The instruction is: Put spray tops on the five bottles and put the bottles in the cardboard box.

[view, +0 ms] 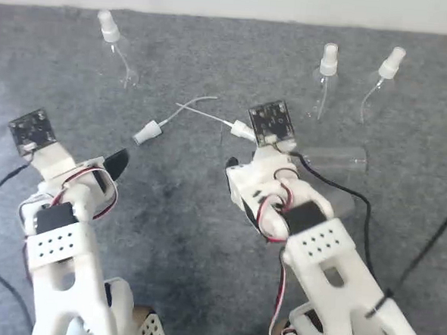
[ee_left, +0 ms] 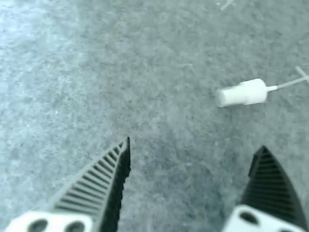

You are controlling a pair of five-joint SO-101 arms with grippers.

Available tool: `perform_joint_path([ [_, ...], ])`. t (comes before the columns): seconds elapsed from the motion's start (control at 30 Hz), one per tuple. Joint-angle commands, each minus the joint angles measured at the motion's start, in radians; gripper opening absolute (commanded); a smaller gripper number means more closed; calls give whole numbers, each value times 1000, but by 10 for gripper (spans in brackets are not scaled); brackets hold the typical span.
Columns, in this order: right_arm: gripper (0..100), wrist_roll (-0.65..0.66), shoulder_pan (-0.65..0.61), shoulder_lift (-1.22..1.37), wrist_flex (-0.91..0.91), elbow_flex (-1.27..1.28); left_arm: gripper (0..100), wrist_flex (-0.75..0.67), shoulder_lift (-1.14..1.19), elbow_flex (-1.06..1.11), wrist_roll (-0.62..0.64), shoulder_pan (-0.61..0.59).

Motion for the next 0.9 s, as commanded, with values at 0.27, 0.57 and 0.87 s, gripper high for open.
perform_joint_path([
  [0.27,135,115,47,349,64,-400,363,-29,-34,-4,8,-29],
  [0.57,135,170,50,756,206,-819,363,-104,-34,33,9,-51],
  [0.87,135,218,96,1093,269,-1137,363,-104,-34,33,8,-51],
])
